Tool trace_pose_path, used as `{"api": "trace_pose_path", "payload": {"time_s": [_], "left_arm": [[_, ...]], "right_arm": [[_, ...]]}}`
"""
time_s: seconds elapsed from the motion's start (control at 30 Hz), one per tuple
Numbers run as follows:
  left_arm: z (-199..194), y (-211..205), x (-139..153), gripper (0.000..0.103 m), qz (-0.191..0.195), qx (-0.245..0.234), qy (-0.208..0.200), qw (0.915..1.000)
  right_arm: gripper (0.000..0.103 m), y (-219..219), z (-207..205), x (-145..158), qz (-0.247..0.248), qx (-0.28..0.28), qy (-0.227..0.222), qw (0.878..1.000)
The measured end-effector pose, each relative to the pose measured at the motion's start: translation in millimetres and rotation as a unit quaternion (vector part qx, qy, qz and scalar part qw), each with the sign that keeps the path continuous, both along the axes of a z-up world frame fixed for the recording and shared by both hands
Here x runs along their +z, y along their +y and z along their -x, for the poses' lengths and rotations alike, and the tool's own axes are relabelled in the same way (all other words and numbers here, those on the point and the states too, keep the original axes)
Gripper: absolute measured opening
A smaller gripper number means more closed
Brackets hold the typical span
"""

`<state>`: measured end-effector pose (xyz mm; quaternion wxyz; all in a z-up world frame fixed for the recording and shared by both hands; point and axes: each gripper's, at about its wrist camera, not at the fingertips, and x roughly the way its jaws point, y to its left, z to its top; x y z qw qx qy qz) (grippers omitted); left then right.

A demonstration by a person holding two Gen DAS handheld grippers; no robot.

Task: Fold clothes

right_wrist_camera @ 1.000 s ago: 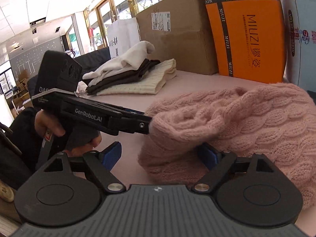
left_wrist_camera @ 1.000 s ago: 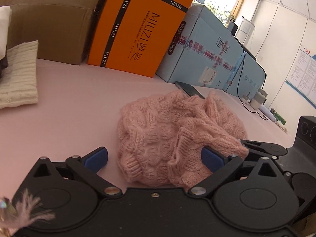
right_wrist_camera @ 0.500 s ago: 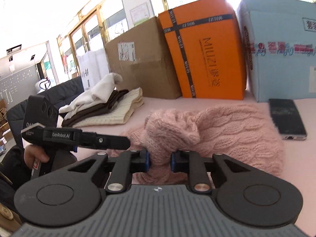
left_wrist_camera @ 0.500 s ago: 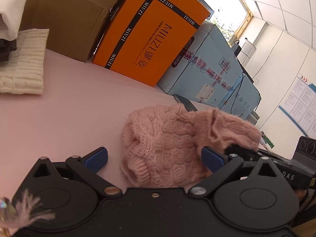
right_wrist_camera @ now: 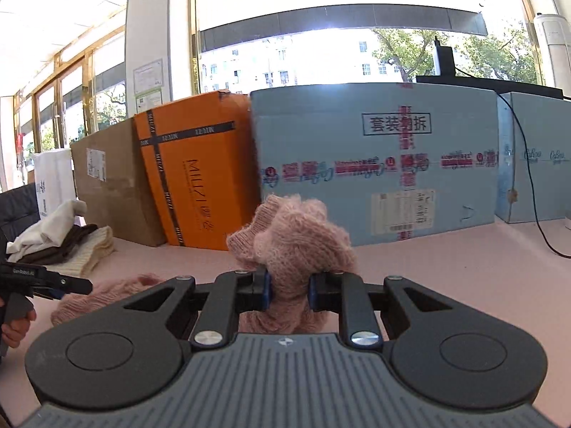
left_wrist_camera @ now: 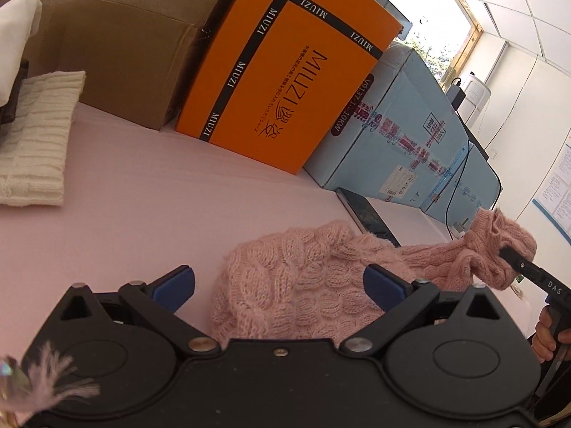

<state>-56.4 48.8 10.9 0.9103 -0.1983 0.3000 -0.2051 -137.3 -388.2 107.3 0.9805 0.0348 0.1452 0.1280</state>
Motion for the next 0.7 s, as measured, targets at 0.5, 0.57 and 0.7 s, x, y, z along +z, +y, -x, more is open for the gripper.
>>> {"api": "trace_pose_path", "payload": {"time_s": [0.5,0.57,0.7], "left_arm": [[0.3,-6.5,-8.8,0.103,-0.028,-0.005,-0.009,0.9996],[0.2,-6.3,-9.0,0.103,-0.027,-0.004,-0.010,0.9996],[0.5,-5.6,-9.2,0.103,-0.025,-0.004,-0.011,0.9996]], "right_arm": [[0.054,-111.0,-54.6,-51.1,-0.007,-0.177,0.131,0.975],[0.055,-105.9,-49.4,-48.4,-0.010,-0.187,0.113,0.976],[0.068,-79.1,-36.4,-37.6,-0.008,-0.152,0.066,0.986]]}}
